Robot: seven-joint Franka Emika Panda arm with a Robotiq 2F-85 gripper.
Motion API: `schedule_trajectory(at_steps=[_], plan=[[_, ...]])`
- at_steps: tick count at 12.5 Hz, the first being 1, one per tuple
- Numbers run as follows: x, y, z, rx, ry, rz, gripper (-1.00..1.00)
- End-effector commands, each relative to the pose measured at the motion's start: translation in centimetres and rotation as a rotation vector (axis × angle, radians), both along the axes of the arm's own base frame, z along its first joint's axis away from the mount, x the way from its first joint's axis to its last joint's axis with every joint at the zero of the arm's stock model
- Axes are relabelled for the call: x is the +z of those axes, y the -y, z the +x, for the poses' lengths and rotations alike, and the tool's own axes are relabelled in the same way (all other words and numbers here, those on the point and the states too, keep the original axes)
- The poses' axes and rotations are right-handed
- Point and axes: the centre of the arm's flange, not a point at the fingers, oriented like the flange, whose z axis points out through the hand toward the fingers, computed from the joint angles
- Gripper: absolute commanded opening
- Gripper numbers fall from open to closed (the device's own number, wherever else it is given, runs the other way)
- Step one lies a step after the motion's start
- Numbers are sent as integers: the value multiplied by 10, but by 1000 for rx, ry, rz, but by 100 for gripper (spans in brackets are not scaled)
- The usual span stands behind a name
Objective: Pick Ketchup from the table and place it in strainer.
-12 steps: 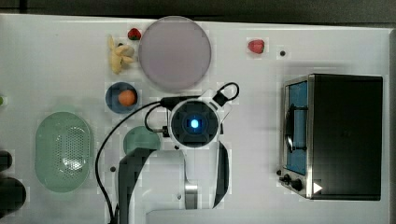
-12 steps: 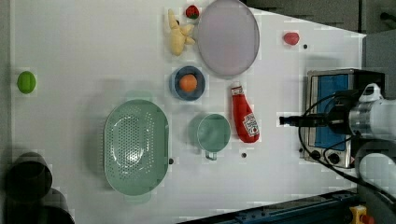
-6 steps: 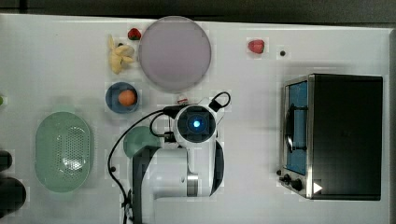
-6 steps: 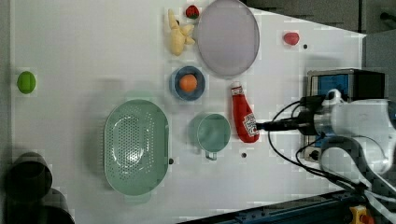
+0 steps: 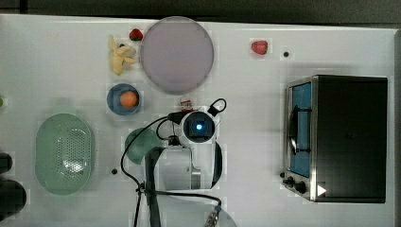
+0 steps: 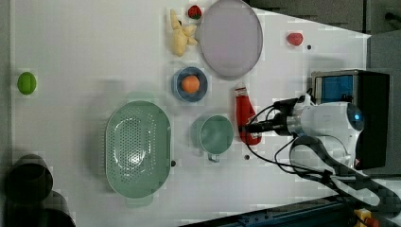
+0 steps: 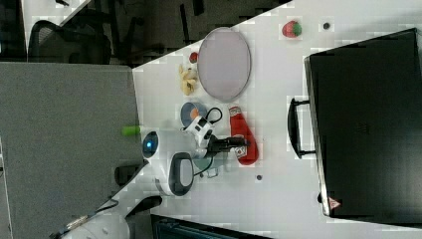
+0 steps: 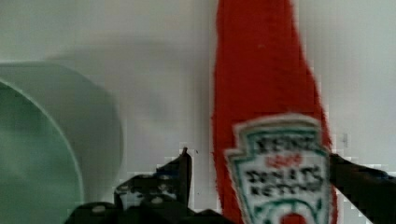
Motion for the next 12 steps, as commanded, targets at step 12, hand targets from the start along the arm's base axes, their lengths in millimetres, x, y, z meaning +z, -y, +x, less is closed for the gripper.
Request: schedule_trajectory(at_steps=[12], plan=[[96,-15,19,56,143,-22,29]])
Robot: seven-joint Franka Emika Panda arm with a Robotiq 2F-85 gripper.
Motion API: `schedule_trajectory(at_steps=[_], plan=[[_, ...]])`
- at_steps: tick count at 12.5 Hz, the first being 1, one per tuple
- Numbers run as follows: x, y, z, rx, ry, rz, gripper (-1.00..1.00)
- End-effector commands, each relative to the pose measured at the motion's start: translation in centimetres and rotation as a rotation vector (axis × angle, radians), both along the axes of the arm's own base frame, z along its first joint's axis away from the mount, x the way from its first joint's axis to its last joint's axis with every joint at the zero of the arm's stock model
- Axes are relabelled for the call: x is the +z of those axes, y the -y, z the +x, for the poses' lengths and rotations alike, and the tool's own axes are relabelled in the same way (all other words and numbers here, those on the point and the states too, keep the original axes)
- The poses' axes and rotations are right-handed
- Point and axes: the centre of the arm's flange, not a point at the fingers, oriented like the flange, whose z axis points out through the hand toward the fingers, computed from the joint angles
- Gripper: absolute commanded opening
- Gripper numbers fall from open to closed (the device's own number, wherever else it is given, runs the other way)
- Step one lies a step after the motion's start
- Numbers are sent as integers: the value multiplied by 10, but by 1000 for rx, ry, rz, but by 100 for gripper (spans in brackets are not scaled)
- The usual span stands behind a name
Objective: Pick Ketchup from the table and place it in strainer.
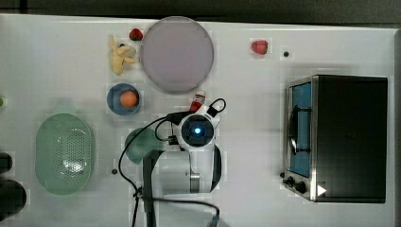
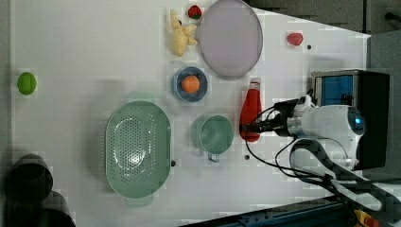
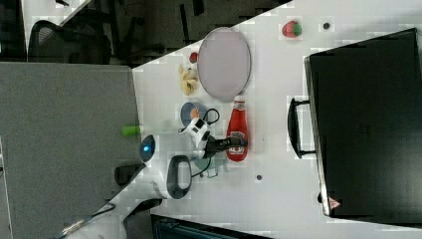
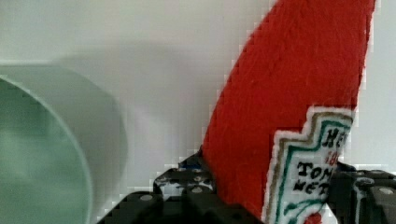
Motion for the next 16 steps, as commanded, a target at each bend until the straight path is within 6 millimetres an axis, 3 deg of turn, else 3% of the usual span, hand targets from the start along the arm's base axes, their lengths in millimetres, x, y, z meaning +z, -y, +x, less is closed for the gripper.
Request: schedule_trajectory(at_steps=[1,5,7,11,14,16], plan=[[102,-20,21,52,105,-26,29],[210,-69,7,17,82,-76,29],[234,-113,-6,-52,58,-76,29],[243,-220,-33,-159,46,-16,29],[224,-288,-55,-173,46,16,29],[207,-322,-64,-226,51,69,29]])
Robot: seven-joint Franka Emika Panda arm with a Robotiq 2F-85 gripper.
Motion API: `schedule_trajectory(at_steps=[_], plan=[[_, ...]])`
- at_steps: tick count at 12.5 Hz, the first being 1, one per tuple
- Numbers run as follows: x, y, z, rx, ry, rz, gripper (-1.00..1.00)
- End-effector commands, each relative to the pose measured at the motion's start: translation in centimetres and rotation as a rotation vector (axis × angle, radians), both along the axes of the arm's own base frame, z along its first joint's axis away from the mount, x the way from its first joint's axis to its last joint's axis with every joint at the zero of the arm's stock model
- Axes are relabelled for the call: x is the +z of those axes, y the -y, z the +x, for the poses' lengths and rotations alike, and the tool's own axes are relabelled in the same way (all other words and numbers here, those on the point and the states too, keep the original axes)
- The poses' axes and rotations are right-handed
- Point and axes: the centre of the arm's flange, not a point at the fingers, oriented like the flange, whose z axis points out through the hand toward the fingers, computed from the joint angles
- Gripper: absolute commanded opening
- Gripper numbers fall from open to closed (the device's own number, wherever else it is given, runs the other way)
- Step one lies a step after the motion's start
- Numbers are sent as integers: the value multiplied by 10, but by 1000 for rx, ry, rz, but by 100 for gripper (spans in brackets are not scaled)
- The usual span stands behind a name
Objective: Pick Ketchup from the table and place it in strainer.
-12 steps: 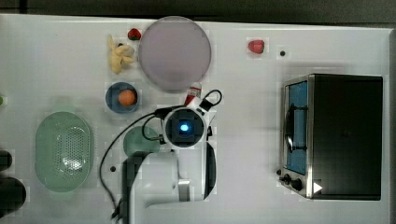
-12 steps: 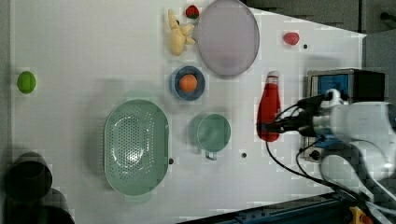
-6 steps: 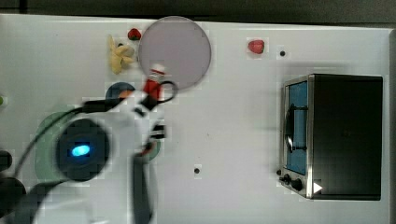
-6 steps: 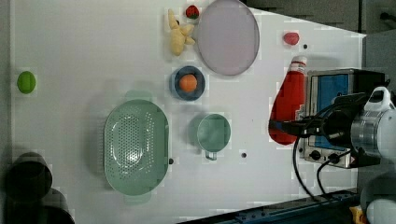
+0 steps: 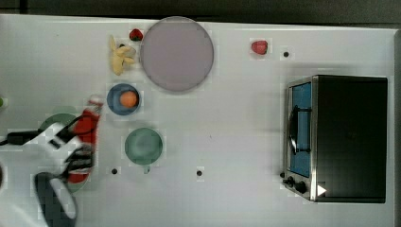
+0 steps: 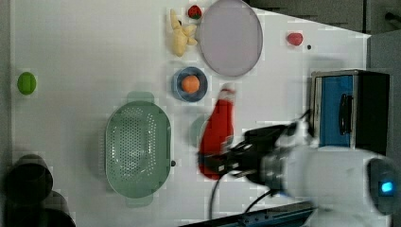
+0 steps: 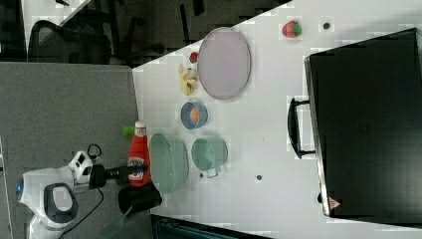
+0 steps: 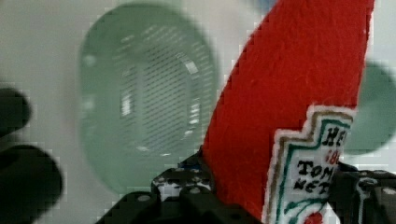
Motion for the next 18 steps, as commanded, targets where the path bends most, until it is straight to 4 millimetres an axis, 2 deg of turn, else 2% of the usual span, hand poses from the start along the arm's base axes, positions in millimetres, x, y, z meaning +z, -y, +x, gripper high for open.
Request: schedule_trajectory(at_steps=[1,3,6,7,10,11,12,14,16,18], plan=[[-12,-38,-7,-194,-2,76,29],[-35,-55,-11,-240,-23,106,29],[-73,-61,-6,-199,-27,115,29],[-86,-62,-4,-195,-38,123,37],[-122,-66,-6,-213,-102,148,98],[-126,-68,-6,-215,-105,161,100],[-124,-68,-5,-218,-100,168,100],[-109,-63,3,-242,-66,170,100],[-83,-49,17,-282,-7,174,100],[-52,-26,36,-333,55,165,100]])
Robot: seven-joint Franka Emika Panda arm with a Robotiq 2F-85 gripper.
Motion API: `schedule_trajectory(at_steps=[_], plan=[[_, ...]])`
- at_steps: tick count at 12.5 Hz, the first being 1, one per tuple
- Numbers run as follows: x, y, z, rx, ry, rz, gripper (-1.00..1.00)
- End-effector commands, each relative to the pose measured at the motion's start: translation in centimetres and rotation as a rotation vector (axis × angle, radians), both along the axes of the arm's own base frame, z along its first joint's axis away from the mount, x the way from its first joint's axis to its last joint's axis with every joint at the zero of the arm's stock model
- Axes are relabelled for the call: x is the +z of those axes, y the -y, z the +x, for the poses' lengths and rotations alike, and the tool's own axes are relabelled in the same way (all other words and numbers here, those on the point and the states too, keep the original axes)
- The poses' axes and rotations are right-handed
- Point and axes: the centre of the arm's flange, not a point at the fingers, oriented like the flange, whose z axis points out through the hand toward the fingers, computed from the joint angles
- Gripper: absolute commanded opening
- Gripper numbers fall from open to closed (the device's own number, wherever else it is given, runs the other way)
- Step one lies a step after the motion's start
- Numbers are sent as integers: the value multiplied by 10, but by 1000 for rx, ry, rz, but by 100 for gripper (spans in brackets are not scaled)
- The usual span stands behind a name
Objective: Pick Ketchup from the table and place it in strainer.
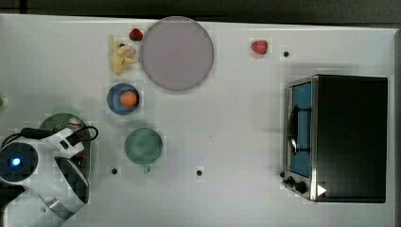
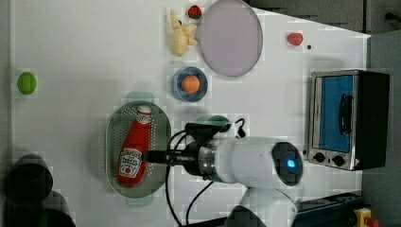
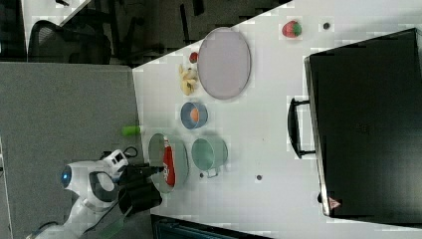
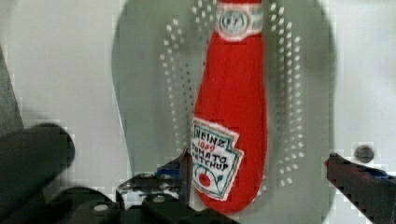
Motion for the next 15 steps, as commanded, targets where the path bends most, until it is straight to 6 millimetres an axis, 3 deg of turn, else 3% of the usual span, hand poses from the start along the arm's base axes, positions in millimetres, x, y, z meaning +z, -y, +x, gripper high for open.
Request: schedule_trajectory(at_steps=[1,3,7,10,13,15], plan=[[78,35,44,-163,148,0,100],[108,82,66,-248,175,-70,100],[180,207,95,-459,195,-206,100],[240,288,86,-595,154,-268,100],[292,338,73,-613,124,-279,100],[306,364,63,-618,58,-281,100]])
